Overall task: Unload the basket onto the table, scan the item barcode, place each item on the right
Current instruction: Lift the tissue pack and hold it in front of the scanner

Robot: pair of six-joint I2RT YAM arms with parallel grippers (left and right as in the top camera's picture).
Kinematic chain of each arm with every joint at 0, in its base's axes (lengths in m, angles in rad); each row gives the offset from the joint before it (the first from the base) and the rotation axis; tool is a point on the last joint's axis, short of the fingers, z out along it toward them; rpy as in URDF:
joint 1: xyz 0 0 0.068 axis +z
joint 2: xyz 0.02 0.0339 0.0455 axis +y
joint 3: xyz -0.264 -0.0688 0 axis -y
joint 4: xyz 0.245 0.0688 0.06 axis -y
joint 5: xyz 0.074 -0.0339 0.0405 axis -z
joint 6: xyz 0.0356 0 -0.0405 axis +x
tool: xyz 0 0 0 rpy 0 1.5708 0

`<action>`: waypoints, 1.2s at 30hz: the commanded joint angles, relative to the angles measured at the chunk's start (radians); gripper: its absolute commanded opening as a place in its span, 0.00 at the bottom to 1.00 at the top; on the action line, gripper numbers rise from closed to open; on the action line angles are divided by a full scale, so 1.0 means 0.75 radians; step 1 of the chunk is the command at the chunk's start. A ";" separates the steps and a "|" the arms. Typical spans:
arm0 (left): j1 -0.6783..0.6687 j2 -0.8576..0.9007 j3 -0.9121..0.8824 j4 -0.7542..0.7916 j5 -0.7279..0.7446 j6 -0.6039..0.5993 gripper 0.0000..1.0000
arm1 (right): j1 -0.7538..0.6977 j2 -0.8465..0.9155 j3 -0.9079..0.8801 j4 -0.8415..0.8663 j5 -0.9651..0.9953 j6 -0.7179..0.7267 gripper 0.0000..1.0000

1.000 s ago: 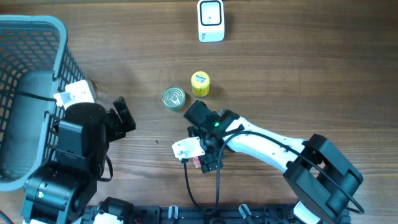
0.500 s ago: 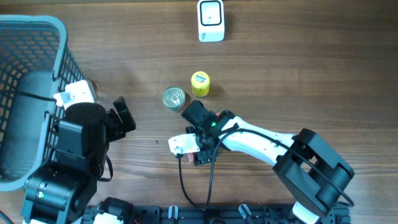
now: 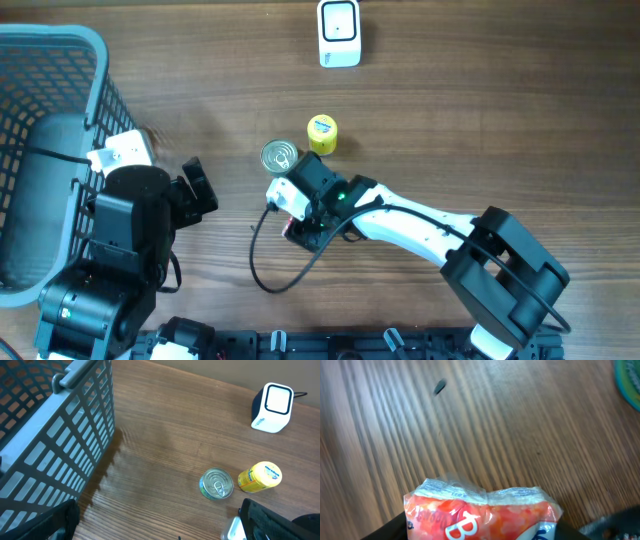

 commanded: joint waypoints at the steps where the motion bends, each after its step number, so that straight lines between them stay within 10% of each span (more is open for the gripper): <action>1: -0.004 -0.005 0.009 -0.001 -0.023 -0.017 1.00 | 0.002 -0.063 0.052 -0.017 0.023 0.338 0.61; 14: -0.004 -0.005 0.009 0.019 -0.114 -0.017 1.00 | -0.323 -0.181 0.205 -0.036 -0.176 0.833 0.62; 21: -0.004 -0.005 0.009 0.018 -0.114 -0.017 1.00 | -0.519 -0.181 0.205 0.106 -0.376 1.359 0.62; 27: -0.004 -0.005 0.009 0.009 -0.114 -0.017 1.00 | -0.524 -0.181 0.205 0.272 -0.600 2.227 0.61; 36: -0.004 -0.005 0.009 -0.001 -0.113 -0.017 1.00 | -0.526 -0.181 0.205 0.368 -0.834 2.516 0.57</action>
